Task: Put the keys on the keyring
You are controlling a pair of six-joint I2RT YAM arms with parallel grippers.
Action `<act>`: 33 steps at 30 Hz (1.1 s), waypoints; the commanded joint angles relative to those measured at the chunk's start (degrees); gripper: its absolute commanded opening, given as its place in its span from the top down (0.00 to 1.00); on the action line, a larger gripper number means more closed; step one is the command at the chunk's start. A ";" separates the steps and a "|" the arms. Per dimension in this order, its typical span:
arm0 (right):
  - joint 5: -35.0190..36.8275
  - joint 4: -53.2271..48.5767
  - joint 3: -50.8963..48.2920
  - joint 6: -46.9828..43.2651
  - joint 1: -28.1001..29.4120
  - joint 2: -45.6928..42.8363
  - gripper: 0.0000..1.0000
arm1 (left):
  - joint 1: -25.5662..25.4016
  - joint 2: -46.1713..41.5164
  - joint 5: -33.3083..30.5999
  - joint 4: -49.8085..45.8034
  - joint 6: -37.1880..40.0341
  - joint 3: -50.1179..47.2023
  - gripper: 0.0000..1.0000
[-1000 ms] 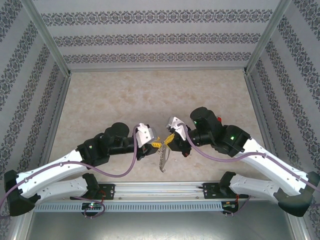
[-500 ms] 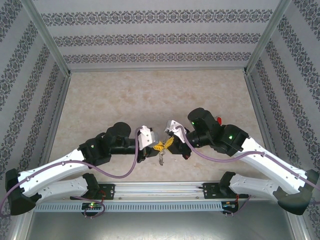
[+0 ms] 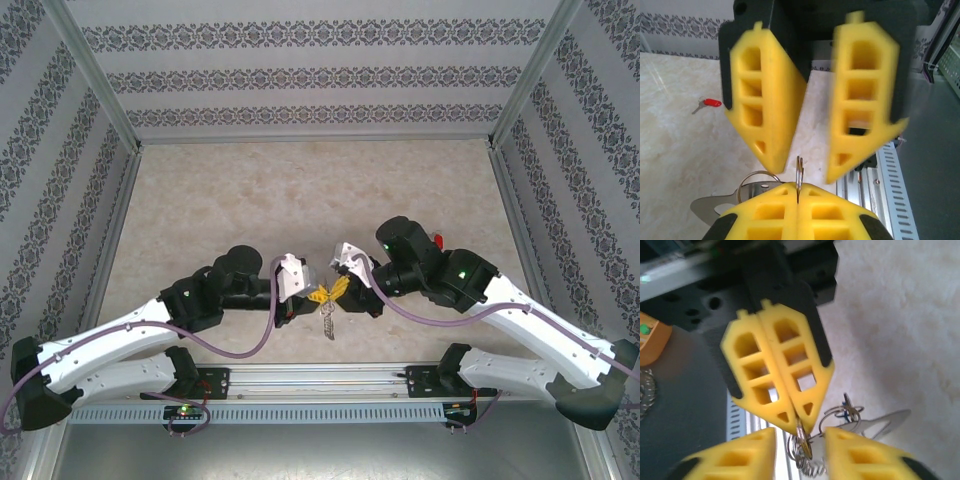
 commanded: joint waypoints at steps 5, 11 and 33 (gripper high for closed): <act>1.30 12.89 -10.69 7.60 0.00 -10.26 0.61 | -0.28 -3.09 1.28 15.39 -4.95 -5.70 1.00; 1.36 20.98 -17.13 12.27 -0.44 -16.45 0.63 | -0.20 -6.18 1.74 25.28 -6.96 -10.88 1.00; -8.43 43.81 -27.39 16.22 -0.44 -21.68 0.66 | -0.20 -6.17 7.71 43.38 -13.51 -16.40 1.00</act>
